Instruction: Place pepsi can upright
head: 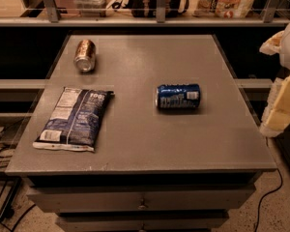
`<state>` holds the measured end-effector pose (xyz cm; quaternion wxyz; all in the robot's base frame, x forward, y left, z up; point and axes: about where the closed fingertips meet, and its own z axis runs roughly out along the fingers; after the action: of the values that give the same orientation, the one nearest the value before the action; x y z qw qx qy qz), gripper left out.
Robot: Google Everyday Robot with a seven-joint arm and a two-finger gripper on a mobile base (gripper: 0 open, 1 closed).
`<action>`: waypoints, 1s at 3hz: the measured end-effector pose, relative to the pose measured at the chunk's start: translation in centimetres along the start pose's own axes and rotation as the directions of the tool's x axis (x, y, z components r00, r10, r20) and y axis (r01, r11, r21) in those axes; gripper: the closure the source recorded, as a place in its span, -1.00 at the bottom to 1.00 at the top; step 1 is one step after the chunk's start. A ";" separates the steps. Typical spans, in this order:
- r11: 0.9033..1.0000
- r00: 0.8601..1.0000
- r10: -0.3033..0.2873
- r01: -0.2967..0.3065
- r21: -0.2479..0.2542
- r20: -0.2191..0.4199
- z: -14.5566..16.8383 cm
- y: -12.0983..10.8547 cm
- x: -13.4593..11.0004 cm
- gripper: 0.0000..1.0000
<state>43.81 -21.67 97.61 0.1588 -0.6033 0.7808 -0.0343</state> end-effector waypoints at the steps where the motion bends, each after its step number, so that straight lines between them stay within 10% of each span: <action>1: 1.000 1.000 -0.005 0.005 0.003 -0.001 0.0 -0.2 -0.2 -1.00; 3: 0.981 0.982 -0.189 0.189 -0.038 0.004 2.9 -2.7 -5.1 -1.00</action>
Offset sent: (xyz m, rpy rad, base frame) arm 0.0441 0.0352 -0.0114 -0.0357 0.0251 0.1634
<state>48.28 -17.12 96.60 0.1435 -0.6775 0.7206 -0.0344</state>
